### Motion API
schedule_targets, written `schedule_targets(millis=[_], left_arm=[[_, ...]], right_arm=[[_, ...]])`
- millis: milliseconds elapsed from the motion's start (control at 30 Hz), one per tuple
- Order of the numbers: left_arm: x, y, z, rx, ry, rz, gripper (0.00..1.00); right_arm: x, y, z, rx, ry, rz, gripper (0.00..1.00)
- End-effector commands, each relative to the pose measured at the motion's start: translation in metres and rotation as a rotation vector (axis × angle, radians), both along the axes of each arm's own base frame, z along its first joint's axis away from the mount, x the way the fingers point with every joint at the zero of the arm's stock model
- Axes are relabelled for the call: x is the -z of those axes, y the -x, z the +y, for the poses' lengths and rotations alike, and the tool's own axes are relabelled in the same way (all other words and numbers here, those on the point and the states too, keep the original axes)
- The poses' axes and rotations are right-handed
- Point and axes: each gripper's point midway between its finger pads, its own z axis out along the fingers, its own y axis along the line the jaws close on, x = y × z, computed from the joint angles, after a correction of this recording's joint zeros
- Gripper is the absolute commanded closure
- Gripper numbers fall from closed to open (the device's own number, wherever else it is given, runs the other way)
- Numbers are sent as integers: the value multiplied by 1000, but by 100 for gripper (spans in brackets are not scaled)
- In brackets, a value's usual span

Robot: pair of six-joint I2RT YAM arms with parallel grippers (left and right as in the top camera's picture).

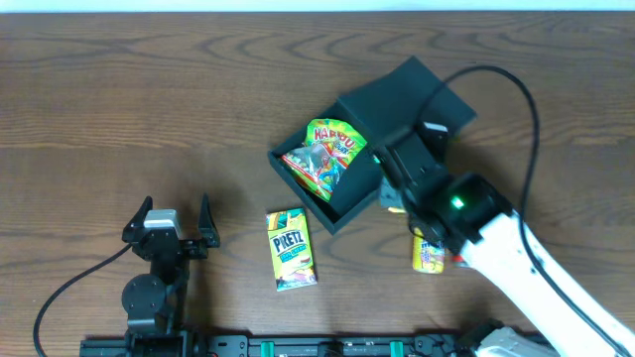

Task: Pack container
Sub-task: 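Withdraw the right gripper and move it over the red Pringles can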

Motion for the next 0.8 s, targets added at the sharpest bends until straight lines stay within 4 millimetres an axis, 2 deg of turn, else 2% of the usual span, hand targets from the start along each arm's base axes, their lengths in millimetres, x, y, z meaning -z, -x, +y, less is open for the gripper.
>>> schedule_targets(millis=[0,33,67,233,400,633,767], left_arm=[[17,2,1,-5,5,59,5],[17,2,1,-5,5,59,5],[17,2,1,-5,5,59,5],[17,2,1,-5,5,59,5],[17,2,1,-5,5,59,5],[17,2,1,-5,5,59,5],[17,2,1,-5,5,59,5]], right_arm=[[11,15,-21,-24,87,-2,51],[16,20,-25,-25,93,7,24],[23,27,-30,-25,100,17,1],[48,54,-48,-2,113,66,1],[57,79,-80,250,101,111,1],[58,98,-93,153,188,200,1],[51,104,-97,143,177,180,1]])
